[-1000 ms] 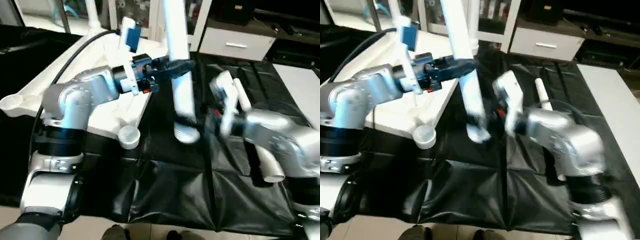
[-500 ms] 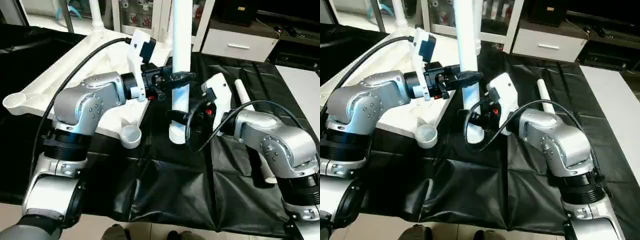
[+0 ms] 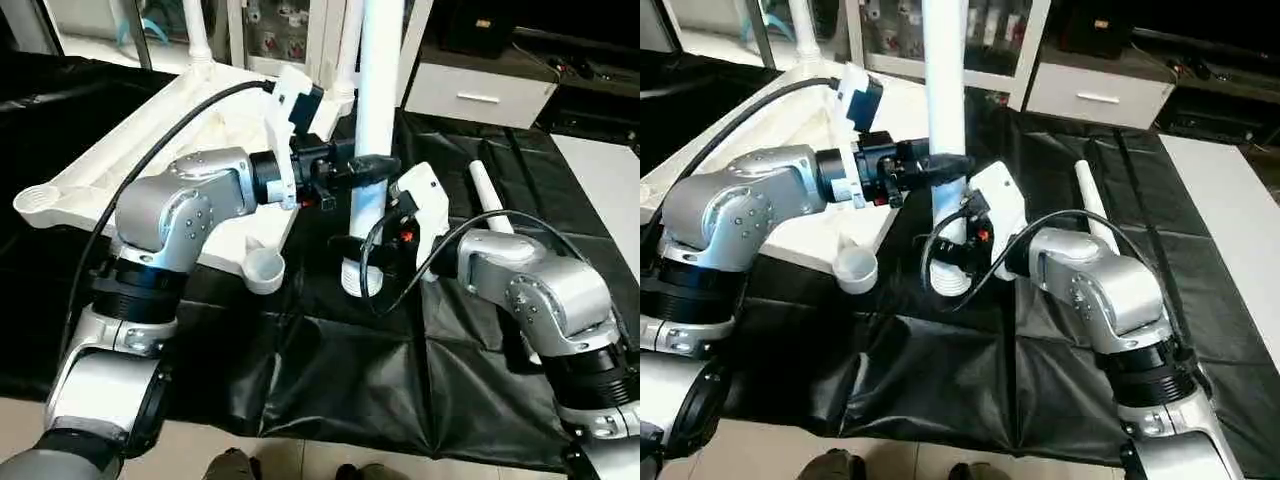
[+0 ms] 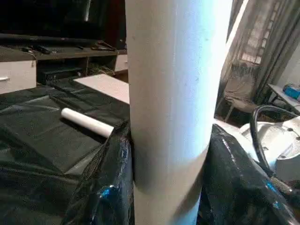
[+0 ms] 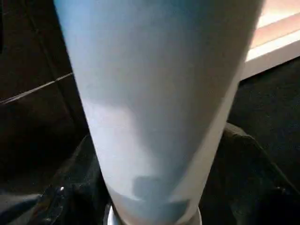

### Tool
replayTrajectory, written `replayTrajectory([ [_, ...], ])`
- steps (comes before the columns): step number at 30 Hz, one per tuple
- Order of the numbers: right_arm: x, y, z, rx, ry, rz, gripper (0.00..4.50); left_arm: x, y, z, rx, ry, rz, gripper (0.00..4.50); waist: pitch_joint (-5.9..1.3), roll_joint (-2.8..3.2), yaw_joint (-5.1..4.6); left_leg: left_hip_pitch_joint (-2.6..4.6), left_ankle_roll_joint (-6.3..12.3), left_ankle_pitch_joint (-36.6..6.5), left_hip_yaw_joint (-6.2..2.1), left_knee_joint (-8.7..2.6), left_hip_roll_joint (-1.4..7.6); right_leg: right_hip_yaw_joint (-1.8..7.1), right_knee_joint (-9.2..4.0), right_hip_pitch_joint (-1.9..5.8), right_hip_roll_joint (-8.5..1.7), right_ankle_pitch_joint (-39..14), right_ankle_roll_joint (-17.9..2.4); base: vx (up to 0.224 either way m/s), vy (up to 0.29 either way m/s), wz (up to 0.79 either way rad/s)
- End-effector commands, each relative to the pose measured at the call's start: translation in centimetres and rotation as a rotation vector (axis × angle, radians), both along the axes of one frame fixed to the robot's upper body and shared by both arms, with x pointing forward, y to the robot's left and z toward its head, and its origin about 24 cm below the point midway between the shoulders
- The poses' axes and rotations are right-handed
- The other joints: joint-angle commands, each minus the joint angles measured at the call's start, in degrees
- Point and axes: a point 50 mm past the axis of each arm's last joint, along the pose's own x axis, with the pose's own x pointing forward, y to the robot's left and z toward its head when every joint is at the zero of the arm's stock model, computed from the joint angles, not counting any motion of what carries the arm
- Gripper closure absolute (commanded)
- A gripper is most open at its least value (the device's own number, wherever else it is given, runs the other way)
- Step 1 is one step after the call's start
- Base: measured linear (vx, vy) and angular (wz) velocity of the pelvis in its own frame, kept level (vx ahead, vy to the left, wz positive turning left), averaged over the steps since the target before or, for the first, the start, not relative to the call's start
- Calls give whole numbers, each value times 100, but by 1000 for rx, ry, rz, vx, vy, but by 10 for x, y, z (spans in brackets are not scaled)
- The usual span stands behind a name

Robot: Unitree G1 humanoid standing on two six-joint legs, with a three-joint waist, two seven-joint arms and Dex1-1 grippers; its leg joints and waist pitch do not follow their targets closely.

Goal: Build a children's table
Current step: Pick table leg

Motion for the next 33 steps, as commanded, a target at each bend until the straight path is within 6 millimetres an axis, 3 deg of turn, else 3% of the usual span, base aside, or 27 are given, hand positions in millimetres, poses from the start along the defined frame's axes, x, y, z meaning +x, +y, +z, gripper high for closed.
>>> replayTrajectory([
  [1,2,-1,2,-12,-17,-2,164,-5,-6,12,10,-62,-43,268,-615,111,24,124,-189,-565,-173,-390,438,375,-367,402,-611,-726,-1252,0,0,0],
  [11,0,-2,2,-5,-22,16,251,-1,-3,10,29,-74,-32,268,-663,135,70,116,-144,-452,-170,-365,433,368,-331,411,-606,-465,-1304,0,0,0],
  [14,0,-2,2,-2,-24,12,254,2,-2,9,45,-79,3,268,-671,139,75,119,-162,-488,-174,-363,433,364,-335,411,-605,-523,-1282,0,0,0],
  [15,0,-3,2,0,-25,9,259,2,-1,9,48,-72,-3,213,-670,136,74,115,-164,-488,-176,-364,433,364,-331,414,-607,-531,-1277,0,0,0],
  [16,0,-3,2,2,-27,6,260,2,-1,8,53,-58,2,199,-669,145,78,114,-173,-505,-176,-363,432,365,-335,412,-612,-572,-1271,0,0,0],
  [25,4,-11,-3,23,-31,-108,261,-1,13,-4,62,-48,-11,119,-678,169,75,111,-206,-530,-176,-367,423,362,-346,392,-608,-691,-1204,0,0,0],
  [26,8,-17,-6,19,-30,-171,261,-3,18,-6,66,-70,-24,111,-678,213,83,116,-249,-567,-178,-365,417,360,-345,389,-601,-753,-1194,0,0,0],
  [28,11,-20,-8,17,-28,-206,261,-3,21,-6,70,-85,-28,106,-667,195,66,113,-270,-620,-175,-381,418,360,-371,376,-597,-827,-1172,0,0,0],
  [29,13,-25,-10,16,-24,-259,261,-7,29,-8,104,-141,-87,83,-682,203,82,126,-277,-619,-186,-381,411,358,-384,374,-604,-871,-1132,0,0,0],
  [30,14,-30,-13,17,-19,-291,261,-9,41,-14,170,-160,-129,73,-672,263,85,120,-274,-650,-190,-392,403,367,-397,372,-607,-944,-1085,0,0,0],
  [31,14,-32,-14,19,-18,-300,261,-9,52,-22,274,-162,-147,73,-677,243,49,123,-303,-687,-182,-406,405,362,-395,372,-574,-945,-1015,0,0,0],
  [33,7,-33,-13,34,-15,-273,261,-6,80,-46,541,-125,-148,69,-666,277,38,147,-321,-844,-178,-423,401,372,-385,353,-547,-1058,-873,0,0,0],
])
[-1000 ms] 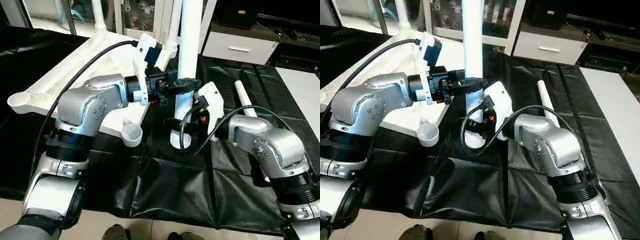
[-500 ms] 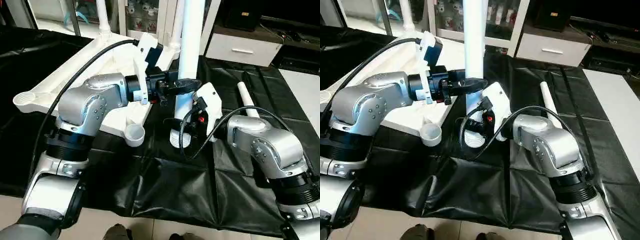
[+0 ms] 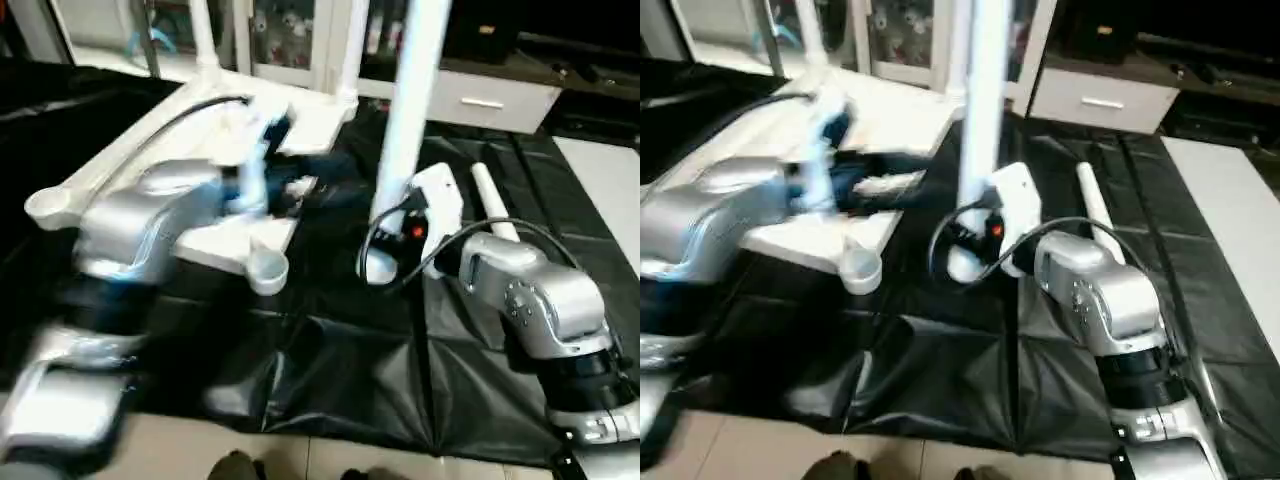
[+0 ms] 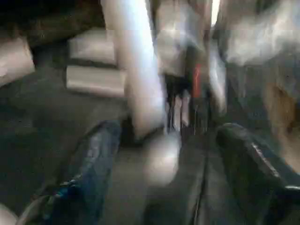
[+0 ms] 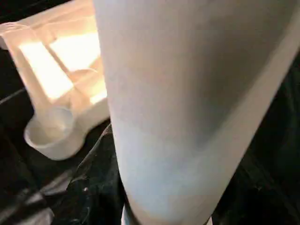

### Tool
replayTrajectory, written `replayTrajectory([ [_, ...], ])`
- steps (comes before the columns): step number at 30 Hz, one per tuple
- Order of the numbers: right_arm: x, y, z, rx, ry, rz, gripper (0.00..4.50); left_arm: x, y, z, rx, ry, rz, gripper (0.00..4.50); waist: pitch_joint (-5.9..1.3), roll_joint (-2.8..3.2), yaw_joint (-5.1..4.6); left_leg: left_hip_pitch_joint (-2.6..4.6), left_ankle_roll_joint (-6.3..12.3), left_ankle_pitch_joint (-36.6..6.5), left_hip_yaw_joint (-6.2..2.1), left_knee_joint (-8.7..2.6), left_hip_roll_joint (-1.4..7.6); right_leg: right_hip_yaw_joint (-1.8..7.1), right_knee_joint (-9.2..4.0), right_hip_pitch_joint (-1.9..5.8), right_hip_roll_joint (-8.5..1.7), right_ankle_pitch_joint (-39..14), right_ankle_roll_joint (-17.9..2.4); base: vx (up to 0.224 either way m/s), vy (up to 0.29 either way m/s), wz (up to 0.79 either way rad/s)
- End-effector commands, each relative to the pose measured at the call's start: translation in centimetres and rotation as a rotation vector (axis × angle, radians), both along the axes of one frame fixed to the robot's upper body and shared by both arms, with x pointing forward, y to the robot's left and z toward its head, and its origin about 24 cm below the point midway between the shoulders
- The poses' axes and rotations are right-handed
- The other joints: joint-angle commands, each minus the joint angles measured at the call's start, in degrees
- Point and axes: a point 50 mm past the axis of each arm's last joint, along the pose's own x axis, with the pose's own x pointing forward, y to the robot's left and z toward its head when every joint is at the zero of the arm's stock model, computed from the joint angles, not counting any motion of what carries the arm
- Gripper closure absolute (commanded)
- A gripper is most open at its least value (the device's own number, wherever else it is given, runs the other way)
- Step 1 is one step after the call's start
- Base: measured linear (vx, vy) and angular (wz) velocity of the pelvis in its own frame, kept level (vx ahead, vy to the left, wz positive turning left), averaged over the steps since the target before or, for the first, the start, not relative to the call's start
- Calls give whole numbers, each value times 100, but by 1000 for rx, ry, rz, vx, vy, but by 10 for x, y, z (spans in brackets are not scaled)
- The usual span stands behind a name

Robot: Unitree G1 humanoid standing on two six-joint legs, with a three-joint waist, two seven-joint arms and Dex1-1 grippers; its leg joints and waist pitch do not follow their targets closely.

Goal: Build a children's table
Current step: Pick table leg

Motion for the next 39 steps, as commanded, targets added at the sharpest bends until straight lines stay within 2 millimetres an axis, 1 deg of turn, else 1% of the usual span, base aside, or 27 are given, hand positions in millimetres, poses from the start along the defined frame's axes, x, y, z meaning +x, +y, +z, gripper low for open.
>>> replayTrajectory([
  [1,-2,-4,7,7,-36,0,261,0,9,-18,160,18,-22,69,-569,108,12,147,-284,-861,-184,-462,382,378,-427,345,-547,-1162,-812,0,0,0],
  [2,-11,-1,8,22,-35,58,261,3,30,-37,294,62,18,69,-572,166,17,162,-342,-950,-192,-463,394,379,-427,328,-579,-1314,-774,0,0,0],
  [3,-12,0,9,25,-34,67,261,3,32,-39,310,69,24,69,-565,163,25,178,-350,-1055,-186,-473,408,386,-436,314,-580,-1397,-734,0,0,0],
  [4,-12,0,9,25,-34,67,261,3,32,-39,310,69,24,69,-582,161,13,171,-373,-1053,-191,-474,417,383,-405,325,-592,-1341,-774,0,0,0],
  [5,-18,2,8,29,-29,107,261,6,43,-52,385,80,47,69,-584,171,16,175,-401,-1078,-201,-480,431,375,-399,318,-602,-1337,-821,0,0,0],
  [6,-19,3,8,29,-28,117,261,7,45,-54,409,74,53,69,-566,175,27,193,-403,-1170,-194,-482,432,379,-434,289,-599,-1387,-832,0,0,0],
  [7,-19,3,8,29,-28,117,261,7,45,-54,409,74,53,69,-569,172,23,184,-419,-1188,-202,-488,432,378,-427,304,-606,-1387,-854,0,0,0],
  [8,-21,4,8,31,-27,132,262,9,47,-57,429,61,56,69,-574,182,25,192,-443,-1241,-212,-492,447,376,-423,299,-627,-1346,-944,0,0,0],
  [10,-23,6,8,34,-27,152,262,16,49,-60,447,36,96,69,-566,171,34,190,-451,-1318,-207,-482,439,381,-433,310,-645,-1395,-996,0,0,0],
  [11,-24,7,8,33,-29,162,262,22,52,-64,493,1,124,69,-563,168,37,181,-439,-1310,-200,-481,430,386,-443,316,-643,-1408,-987,0,0,0],
  [12,-25,8,8,33,-29,163,262,24,53,-65,512,-10,135,69,-574,161,55,178,-427,-1281,-216,-479,432,388,-435,330,-657,-1430,-940,0,0,0],
  [13,-25,8,8,33,-31,165,262,25,54,-67,534,-24,146,69,-568,171,55,169,-416,-1263,-222,-484,434,386,-447,331,-655,-1444,-927,0,0,0],
  [15,-26,9,9,33,-34,168,262,30,55,-72,569,-52,177,69,-569,164,44,172,-431,-1286,-226,-485,442,383,-437,325,-650,-1412,-927,0,0,0],
  [17,-27,9,9,32,-34,172,262,31,55,-75,588,-57,185,69,-574,158,38,164,-422,-1229,-229,-482,447,383,-426,335,-665,-1333,-971,0,0,0],
  [18,-28,9,9,31,-34,174,262,31,56,-77,596,-55,185,69,-576,172,36,165,-413,-1210,-227,-476,446,384,-424,333,-665,-1292,-1000,0,0,0],
  [20,-29,10,8,29,-32,181,262,30,58,-82,635,-46,162,69,-571,175,34,173,-396,-1215,-224,-479,452,387,-426,324,-663,-1203,-1045,0,0,0],
  [23,-30,10,8,26,-31,186,262,30,60,-87,659,-29,152,69,-562,170,29,173,-391,-1248,-218,-477,445,388,-431,326,-663,-1206,-1072,0,0,0],
  [24,-31,10,8,26,-31,186,262,30,61,-89,662,-29,153,88,-564,177,37,183,-394,-1278,-224,-477,455,391,-435,324,-679,-1256,-1081,0,0,0],
  [25,-31,10,8,26,-31,187,262,30,61,-90,665,-31,153,99,-549,170,33,182,-391,-1342,-221,-483,446,388,-461,318,-669,-1358,-1078,0,0,0],
  [28,-31,9,8,24,-32,191,262,31,61,-93,665,-20,149,112,-538,170,38,198,-400,-1468,-232,-486,455,391,-479,311,-687,-1569,-1057,0,0,0],
  [29,-31,9,9,23,-33,196,262,30,61,-94,652,4,137,126,-525,167,34,195,-404,-1518,-242,-498,462,392,-488,317,-699,-1672,-1032,0,0,0],
  [30,-31,10,9,23,-34,198,262,29,60,-94,645,13,128,150,-524,166,32,210,-417,-1577,-247,-499,465,393,-497,311,-703,-1780,-1015,0,0,0],
  [31,-31,10,9,22,-34,198,262,29,60,-93,642,20,120,154,-525,158,29,211,-422,-1573,-251,-504,471,393,-493,313,-705,-1780,-1015,0,0,0],
  [33,-32,9,10,21,-36,200,262,28,60,-93,632,44,97,164,-535,165,29,213,-416,-1464,-244,-500,472,395,-478,308,-701,-1592,-1069,0,0,0],
  [34,-32,9,10,21,-36,200,262,28,60,-93,632,44,97,164,-535,165,29,213,-416,-1464,-244,-500,472,395,-478,308,-701,-1592,-1069,0,0,0],
  [35,-31,9,10,20,-37,201,262,27,59,-94,623,61,74,178,-537,160,26,205,-412,-1400,-237,-500,472,395,-457,314,-698,-1408,-1132,0,0,0],
  [39,-31,9,10,17,-40,203,262,25,58,-95,623,92,38,221,-538,156,28,202,-396,-1366,-229,-493,466,397,-450,327,-707,-1353,-1180,0,0,0],
])
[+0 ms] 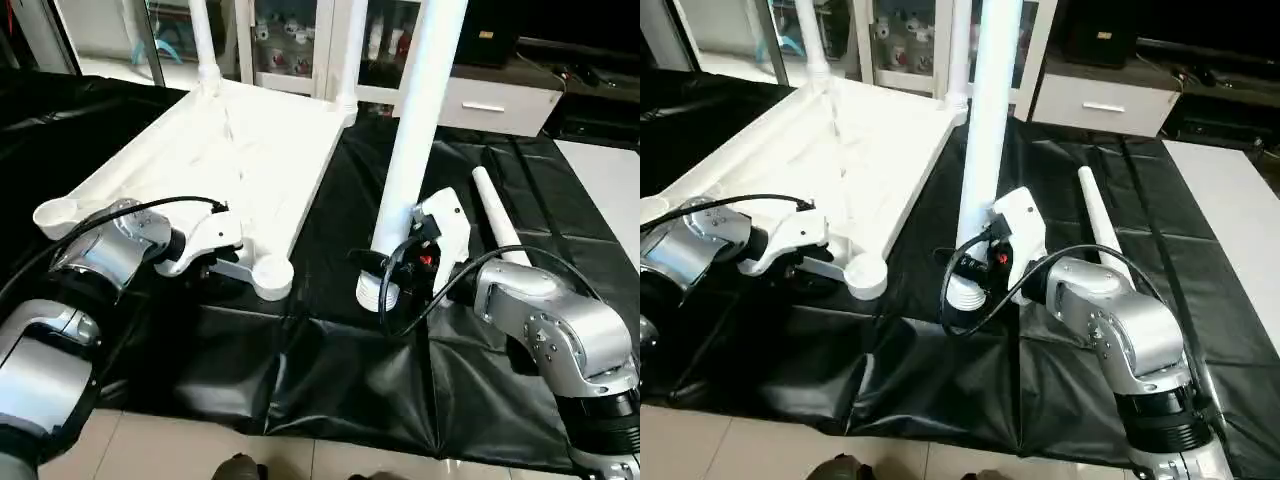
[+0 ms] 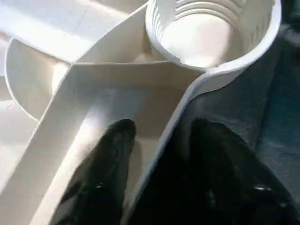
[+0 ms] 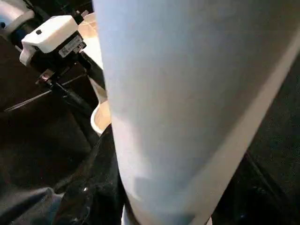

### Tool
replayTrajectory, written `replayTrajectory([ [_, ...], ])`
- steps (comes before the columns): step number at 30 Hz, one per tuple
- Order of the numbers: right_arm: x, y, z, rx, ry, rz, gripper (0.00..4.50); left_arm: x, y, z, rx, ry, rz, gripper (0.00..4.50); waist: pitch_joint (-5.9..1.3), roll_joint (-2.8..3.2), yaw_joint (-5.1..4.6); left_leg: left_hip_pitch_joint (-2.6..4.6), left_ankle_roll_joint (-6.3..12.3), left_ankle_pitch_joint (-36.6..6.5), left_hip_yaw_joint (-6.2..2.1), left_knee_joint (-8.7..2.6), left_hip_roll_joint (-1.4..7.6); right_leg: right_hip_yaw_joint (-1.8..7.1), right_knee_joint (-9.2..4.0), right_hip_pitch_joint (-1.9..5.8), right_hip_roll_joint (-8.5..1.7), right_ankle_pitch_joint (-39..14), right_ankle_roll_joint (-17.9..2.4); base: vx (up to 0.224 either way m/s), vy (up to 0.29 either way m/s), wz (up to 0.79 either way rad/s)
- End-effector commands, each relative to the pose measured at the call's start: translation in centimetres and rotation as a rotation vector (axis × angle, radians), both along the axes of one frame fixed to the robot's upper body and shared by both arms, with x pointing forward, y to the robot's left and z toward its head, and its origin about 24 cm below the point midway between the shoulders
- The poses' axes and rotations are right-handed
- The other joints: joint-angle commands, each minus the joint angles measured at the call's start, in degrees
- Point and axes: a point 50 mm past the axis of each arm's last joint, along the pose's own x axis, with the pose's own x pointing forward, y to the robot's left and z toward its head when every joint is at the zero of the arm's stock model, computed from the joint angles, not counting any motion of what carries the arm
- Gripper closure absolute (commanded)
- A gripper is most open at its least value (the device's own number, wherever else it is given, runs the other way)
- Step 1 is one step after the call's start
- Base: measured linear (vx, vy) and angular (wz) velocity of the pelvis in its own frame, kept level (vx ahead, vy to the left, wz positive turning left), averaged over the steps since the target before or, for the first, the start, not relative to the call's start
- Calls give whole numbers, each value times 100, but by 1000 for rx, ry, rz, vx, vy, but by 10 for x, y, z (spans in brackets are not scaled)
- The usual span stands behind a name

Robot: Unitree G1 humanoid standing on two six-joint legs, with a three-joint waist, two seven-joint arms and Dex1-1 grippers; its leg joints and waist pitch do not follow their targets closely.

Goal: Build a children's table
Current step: Pick table leg

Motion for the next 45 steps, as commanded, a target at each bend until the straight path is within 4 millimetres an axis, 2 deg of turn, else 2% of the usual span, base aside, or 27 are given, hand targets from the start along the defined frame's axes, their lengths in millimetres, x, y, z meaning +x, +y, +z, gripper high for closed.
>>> replayTrajectory([
  [1,-1,-1,6,-6,-27,13,262,-3,-2,-5,-8,52,-23,221,-525,128,19,150,-401,-1373,-232,-490,468,396,-441,270,-700,-1370,-1189,0,0,0],
  [2,-1,-1,7,-8,-29,14,262,-5,-3,-5,-3,66,-41,239,-518,138,17,152,-405,-1431,-235,-490,466,400,-458,268,-705,-1472,-1177,0,0,0],
  [5,-1,-1,7,-9,-30,15,262,-7,-3,-5,8,84,-60,259,-517,132,15,157,-412,-1476,-239,-496,472,397,-465,266,-705,-1572,-1154,0,0,0],
  [9,-1,-2,7,-13,-32,15,262,-12,-7,-6,23,140,-108,290,-511,136,6,163,-422,-1443,-231,-500,481,400,-454,256,-699,-1471,-1196,0,0,0],
  [11,-1,-2,7,-14,-34,14,262,-16,-12,-6,5,168,-127,295,-507,147,9,162,-426,-1469,-233,-503,486,403,-449,262,-705,-1455,-1222,0,0,0],
  [13,-1,-3,7,-14,-36,12,262,-18,-19,-7,-18,182,-141,326,-497,143,8,164,-426,-1474,-232,-505,485,402,-449,258,-706,-1478,-1231,0,0,0],
  [14,-1,-2,8,-11,-38,9,262,-20,-28,-8,-62,185,-140,333,-488,160,9,168,-439,-1548,-237,-503,488,400,-453,252,-712,-1567,-1239,0,0,0],
  [15,-1,-2,8,-6,-41,4,262,-21,-40,-8,-122,178,-127,337,-488,147,2,168,-440,-1547,-230,-500,488,400,-450,254,-702,-1528,-1281,0,0,0],
  [18,-1,-3,9,3,-47,-9,262,-22,-53,-8,-193,157,-104,375,-479,137,26,177,-379,-1528,-215,-480,477,399,-480,241,-703,-1557,-1319,0,0,0],
  [19,-1,-3,9,17,-47,-22,262,-22,-64,-9,-248,142,-74,382,-488,133,29,146,-355,-1488,-222,-484,481,396,-457,271,-696,-1531,-1310,0,0,0],
  [23,-2,-4,9,39,-41,-49,262,-25,-86,-16,-349,114,-16,406,-485,110,13,121,-284,-1394,-233,-484,468,384,-472,293,-685,-1545,-1243,0,0,0],
  [25,-2,-4,9,40,-40,-53,262,-26,-89,-17,-359,103,-4,413,-486,87,-1,103,-216,-1303,-228,-480,453,382,-483,307,-674,-1543,-1188,0,0,0],
  [27,-3,-4,9,40,-39,-55,262,-28,-95,-17,-368,64,14,438,-483,64,-59,83,-136,-1199,-223,-477,443,379,-492,315,-655,-1545,-1126,0,0,0],
  [28,-3,-4,9,41,-38,-56,262,-29,-96,-17,-364,39,1,438,-481,52,-70,84,-115,-1185,-223,-475,436,377,-497,311,-650,-1576,-1113,0,0,0],
  [31,-3,-5,9,43,-37,-60,262,-30,-100,-13,-367,-28,-29,445,-483,68,-110,72,-70,-1156,-225,-473,424,370,-514,314,-637,-1682,-1046,0,0,0],
  [33,-3,-6,9,42,-38,-64,262,-30,-100,-9,-384,-41,-30,445,-473,71,-120,94,-57,-1203,-214,-469,419,373,-534,289,-627,-1794,-1012,0,0,0],
  [34,-3,-7,10,40,-38,-65,262,-30,-98,-7,-380,-47,-38,417,-476,72,-117,92,-58,-1198,-214,-469,418,371,-534,290,-627,-1806,-1006,0,0,0],
  [36,-3,-8,10,40,-39,-66,262,-31,-96,-5,-375,-48,-40,390,-474,67,-123,95,-75,-1213,-220,-477,429,370,-530,284,-625,-1809,-997,0,0,0],
  [38,-3,-8,11,38,-40,-66,262,-32,-94,-3,-364,-51,-44,378,-472,86,-116,119,-96,-1251,-218,-475,441,372,-524,262,-626,-1765,-1045,0,0,0],
  [39,-4,-8,11,37,-39,-64,262,-33,-90,-4,-345,-66,-38,378,-472,58,-121,114,-86,-1243,-210,-477,435,371,-524,265,-616,-1763,-1046,0,0,0],
  [41,-4,-8,11,35,-38,-62,262,-34,-87,-5,-332,-72,-35,358,-457,75,-116,120,-109,-1330,-211,-481,427,370,-536,253,-614,-1910,-1003,0,0,0],
  [45,-5,-7,10,34,-34,-54,262,-38,-76,-7,-305,-53,-34,355,-459,72,-116,130,-150,-1385,-220,-492,431,374,-540,246,-624,-2033,-943,0,0,0],
])
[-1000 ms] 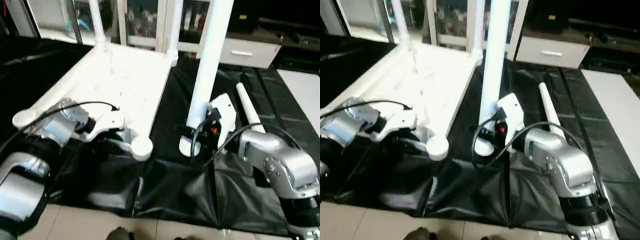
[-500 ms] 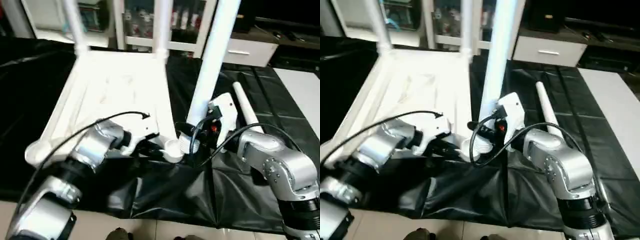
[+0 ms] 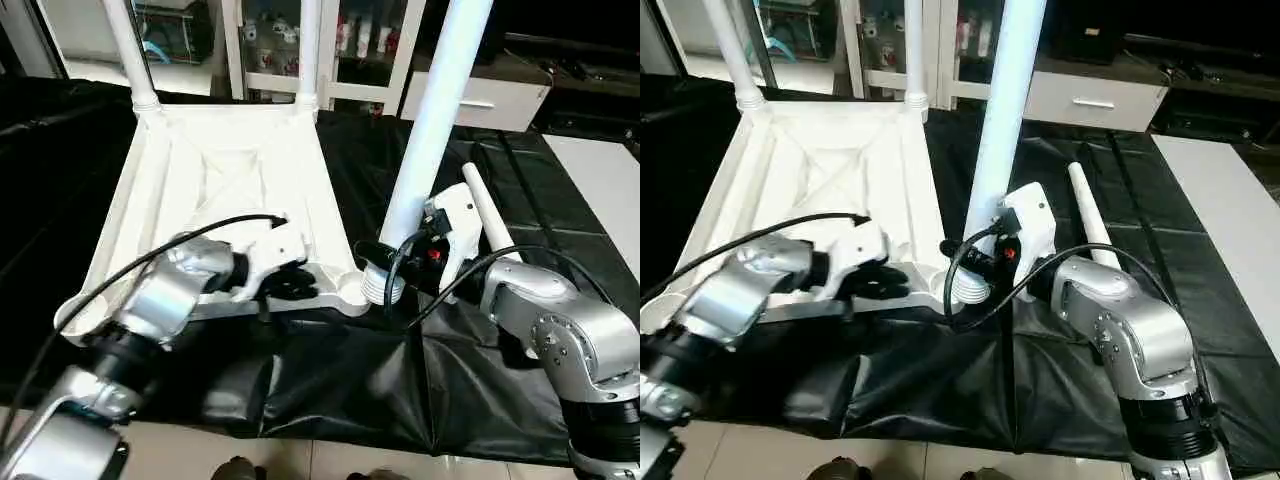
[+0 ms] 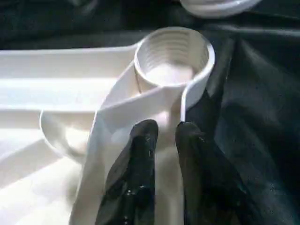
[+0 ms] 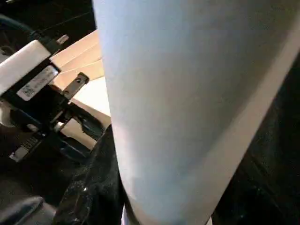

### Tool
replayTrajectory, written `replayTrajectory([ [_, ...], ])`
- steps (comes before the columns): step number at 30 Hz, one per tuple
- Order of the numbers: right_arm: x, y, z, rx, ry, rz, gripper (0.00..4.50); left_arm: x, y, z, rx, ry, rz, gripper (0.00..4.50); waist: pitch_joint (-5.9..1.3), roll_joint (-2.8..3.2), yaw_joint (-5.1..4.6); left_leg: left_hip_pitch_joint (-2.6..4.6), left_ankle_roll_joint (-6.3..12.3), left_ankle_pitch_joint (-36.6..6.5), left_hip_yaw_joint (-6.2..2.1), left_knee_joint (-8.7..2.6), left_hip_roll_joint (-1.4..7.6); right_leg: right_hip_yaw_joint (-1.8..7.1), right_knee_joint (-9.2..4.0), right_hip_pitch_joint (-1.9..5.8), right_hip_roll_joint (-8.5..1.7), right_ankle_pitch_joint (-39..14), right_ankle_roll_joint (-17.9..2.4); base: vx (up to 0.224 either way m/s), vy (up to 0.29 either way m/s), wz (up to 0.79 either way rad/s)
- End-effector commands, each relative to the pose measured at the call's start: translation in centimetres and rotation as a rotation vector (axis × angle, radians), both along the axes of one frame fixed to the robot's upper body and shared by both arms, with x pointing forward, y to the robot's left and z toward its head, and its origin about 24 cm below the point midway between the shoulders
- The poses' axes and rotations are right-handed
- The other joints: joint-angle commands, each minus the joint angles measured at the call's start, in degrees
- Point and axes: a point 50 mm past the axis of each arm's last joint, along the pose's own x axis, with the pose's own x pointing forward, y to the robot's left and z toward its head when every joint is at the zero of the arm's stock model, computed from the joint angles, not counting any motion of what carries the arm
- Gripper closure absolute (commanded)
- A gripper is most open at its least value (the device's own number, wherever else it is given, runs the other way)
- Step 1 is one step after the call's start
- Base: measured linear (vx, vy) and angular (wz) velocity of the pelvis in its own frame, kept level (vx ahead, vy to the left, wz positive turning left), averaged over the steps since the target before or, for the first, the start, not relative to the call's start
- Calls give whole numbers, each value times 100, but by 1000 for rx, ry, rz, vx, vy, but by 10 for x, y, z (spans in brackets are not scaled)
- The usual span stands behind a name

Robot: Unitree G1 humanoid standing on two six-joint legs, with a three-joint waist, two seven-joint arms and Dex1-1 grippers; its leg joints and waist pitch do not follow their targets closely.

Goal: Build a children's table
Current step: Pick table leg

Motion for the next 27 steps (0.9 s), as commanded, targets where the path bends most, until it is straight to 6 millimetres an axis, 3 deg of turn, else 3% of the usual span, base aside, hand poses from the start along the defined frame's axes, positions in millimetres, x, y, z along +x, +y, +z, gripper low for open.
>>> replayTrajectory([
  [1,-3,-2,4,4,-12,7,262,-2,4,0,15,-5,-5,355,-456,60,17,117,-161,-1395,-220,-479,432,374,-534,246,-622,-2041,-957,0,0,0],
  [20,0,1,5,12,-17,0,262,-4,2,-20,51,39,-1,355,-484,80,31,118,-189,-1368,-220,-479,433,379,-521,253,-624,-1833,-988,0,0,0],
  [21,0,2,5,14,-18,-1,262,-4,2,-21,52,44,-5,383,-484,81,33,119,-195,-1378,-223,-482,437,380,-518,254,-629,-1823,-1000,0,0,0],
  [27,7,8,-2,6,-12,-4,262,-10,6,-25,73,100,-46,430,-479,75,5,105,-199,-1322,-221,-484,430,380,-506,254,-630,-1764,-1041,0,0,0],
])
